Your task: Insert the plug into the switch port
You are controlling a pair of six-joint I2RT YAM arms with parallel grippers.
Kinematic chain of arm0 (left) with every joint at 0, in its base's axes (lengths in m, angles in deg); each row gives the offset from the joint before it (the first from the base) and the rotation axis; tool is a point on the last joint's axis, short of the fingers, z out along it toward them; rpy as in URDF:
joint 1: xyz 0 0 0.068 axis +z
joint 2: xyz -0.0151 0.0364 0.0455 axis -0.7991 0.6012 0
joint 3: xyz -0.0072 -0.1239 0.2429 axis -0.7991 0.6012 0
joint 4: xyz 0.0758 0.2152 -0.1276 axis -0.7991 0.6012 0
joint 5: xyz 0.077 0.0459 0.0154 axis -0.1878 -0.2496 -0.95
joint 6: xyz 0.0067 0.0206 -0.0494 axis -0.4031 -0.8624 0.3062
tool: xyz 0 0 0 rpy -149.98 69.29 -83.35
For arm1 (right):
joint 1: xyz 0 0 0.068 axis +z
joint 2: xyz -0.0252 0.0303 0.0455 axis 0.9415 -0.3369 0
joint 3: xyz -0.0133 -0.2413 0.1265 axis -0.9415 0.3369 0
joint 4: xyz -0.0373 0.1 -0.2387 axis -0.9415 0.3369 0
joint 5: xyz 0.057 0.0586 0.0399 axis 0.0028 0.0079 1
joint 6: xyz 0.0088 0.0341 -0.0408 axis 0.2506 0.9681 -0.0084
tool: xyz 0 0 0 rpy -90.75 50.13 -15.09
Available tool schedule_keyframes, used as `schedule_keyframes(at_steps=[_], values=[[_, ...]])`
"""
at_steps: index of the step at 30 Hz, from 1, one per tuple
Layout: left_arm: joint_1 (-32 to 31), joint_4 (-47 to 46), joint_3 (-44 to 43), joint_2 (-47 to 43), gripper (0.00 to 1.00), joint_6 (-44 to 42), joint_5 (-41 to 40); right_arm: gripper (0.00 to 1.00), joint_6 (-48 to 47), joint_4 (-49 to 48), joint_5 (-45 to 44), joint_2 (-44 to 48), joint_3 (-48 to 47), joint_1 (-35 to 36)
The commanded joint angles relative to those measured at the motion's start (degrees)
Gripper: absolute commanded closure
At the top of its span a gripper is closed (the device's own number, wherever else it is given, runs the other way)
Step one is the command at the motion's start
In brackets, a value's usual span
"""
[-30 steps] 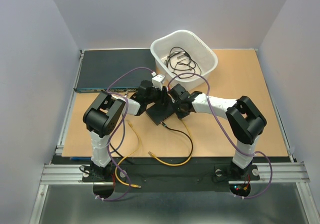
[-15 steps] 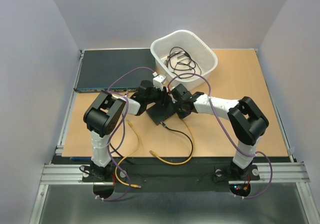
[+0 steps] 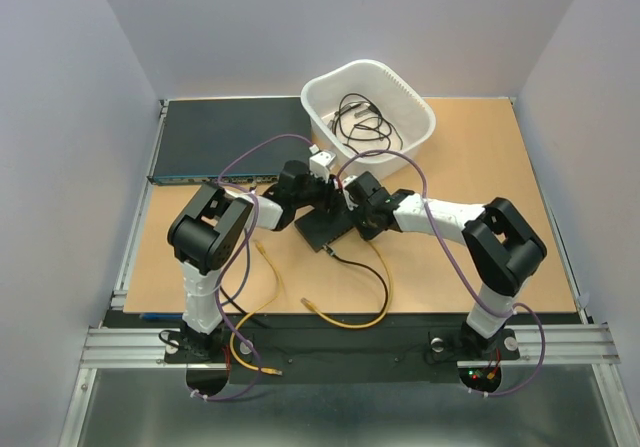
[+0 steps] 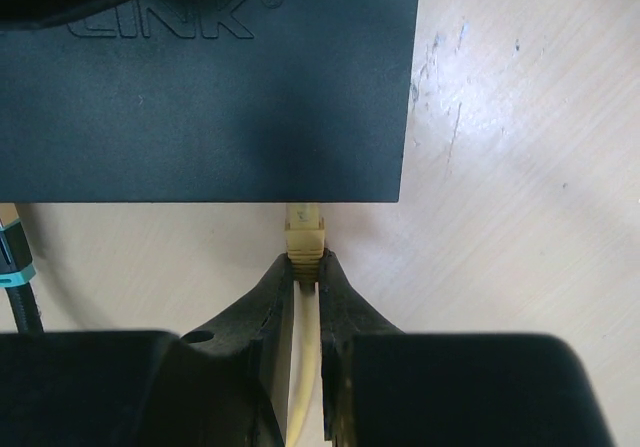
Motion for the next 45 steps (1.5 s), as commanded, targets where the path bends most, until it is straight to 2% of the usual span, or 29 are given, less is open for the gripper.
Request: schedule_keyframes(at_steps=[1, 8, 15, 20, 32, 38, 45], values=[[-5.3, 8.57, -0.46, -1.03, 0.54, 0.2, 6.05, 1.0, -3.23, -15.76, 0.37, 5.21, 0.82, -0.23], [-6.79, 14.55, -1.08, 0.11, 0.54, 4.06, 3.41, 0.99, -6.3, -22.16, 1.95, 6.27, 1.53, -0.23], [-6.97, 13.77, 4.19, -3.39, 0.55, 8.72, 4.11, 1.0, -8.94, -23.94, 4.76, 3.45, 1.44, -0.23], [-7.06, 13.77, 5.95, -4.54, 0.55, 8.9, 4.37, 1.0, -11.49, -25.17, 8.54, 2.66, -0.05, -0.32], [-8.37, 14.38, 3.14, -1.12, 0.55, 7.85, 6.57, 0.99, -15.27, -25.78, 17.33, -0.06, -6.99, -0.23], [-9.17, 15.09, 2.0, 0.56, 0.55, 8.02, 6.84, 1.0, -13.96, -29.81, 15.76, -0.33, -7.53, -0.32], [-9.08, 17.02, 1.21, -0.06, 0.55, 8.73, 5.08, 0.99, -11.86, -30.79, 8.21, 0.2, -4.11, -0.32]])
